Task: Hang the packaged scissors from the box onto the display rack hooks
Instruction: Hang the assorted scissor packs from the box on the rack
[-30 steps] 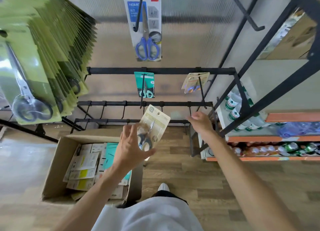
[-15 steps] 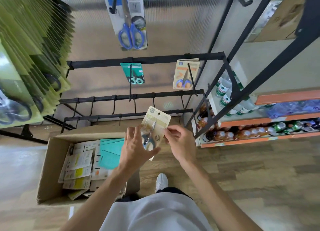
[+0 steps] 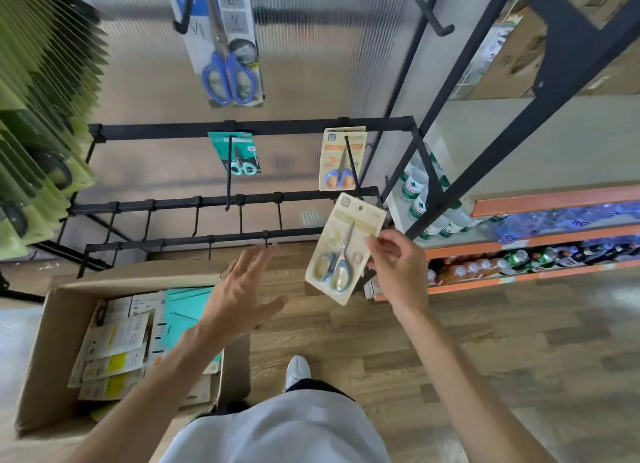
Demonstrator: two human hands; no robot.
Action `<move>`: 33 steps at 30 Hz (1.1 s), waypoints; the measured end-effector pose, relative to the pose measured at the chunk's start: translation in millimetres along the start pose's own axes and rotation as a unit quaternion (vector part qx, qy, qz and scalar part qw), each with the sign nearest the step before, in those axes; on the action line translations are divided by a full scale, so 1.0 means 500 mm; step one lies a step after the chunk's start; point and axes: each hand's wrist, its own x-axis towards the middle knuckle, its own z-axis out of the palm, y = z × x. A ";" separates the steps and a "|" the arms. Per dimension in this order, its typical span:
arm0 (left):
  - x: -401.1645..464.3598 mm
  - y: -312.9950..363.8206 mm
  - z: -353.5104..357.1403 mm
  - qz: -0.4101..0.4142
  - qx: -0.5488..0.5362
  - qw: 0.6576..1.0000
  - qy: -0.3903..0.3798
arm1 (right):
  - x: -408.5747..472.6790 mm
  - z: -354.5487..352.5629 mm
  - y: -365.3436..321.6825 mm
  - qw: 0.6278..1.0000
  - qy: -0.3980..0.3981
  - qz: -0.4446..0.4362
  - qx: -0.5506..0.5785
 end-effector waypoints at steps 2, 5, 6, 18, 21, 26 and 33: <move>-0.005 -0.004 0.000 0.000 0.001 1.000 0.011 | 0.017 -0.007 0.001 1.000 0.014 0.007 -0.004; -0.014 -0.005 0.003 0.006 -0.005 1.000 0.012 | 0.037 -0.007 0.004 1.000 0.015 0.015 -0.021; -0.016 -0.007 0.004 0.010 -0.006 1.000 0.007 | 0.042 -0.005 0.004 0.999 0.013 0.014 -0.027; -0.019 -0.014 -0.003 -0.011 -0.004 1.000 0.007 | 0.266 0.084 -0.049 0.986 0.032 -0.048 -0.154; -0.029 -0.012 0.003 -0.004 -0.003 1.000 0.005 | 0.337 0.102 -0.075 0.978 0.036 -0.070 -0.192; -0.030 0.002 -0.004 -0.005 -0.014 1.000 0.021 | 0.389 0.101 -0.075 0.972 0.037 -0.069 -0.220; -0.044 0.006 -0.013 -0.024 -0.010 1.000 0.017 | 0.349 0.118 -0.015 0.962 0.019 -0.029 -0.273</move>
